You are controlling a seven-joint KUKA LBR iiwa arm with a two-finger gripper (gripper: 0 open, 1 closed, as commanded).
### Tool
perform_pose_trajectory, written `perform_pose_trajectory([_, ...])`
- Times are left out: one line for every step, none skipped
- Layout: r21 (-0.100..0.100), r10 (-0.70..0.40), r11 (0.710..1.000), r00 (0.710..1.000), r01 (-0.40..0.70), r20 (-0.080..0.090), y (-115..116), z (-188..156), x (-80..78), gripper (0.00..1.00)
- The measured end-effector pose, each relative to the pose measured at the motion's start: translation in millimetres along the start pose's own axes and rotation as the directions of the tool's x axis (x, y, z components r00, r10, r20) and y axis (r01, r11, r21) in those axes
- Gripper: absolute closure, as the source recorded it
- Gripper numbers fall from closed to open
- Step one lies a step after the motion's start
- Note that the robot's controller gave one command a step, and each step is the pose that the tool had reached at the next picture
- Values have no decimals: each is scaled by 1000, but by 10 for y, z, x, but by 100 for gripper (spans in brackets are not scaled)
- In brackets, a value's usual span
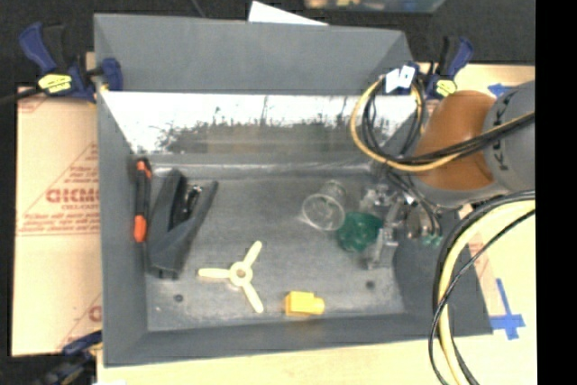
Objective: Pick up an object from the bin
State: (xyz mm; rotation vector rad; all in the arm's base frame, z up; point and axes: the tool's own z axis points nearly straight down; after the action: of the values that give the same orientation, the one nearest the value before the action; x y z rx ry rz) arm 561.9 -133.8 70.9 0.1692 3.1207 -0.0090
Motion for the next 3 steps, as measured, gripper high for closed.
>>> perform_pose_trajectory([0,36,999,999,-36,0,108,-2,-59,100])
perform_pose_trajectory([0,35,999,999,-35,0,108,-2,-58,100])
perform_pose_trajectory([1,34,999,999,-34,2,103,-83,-58,100])
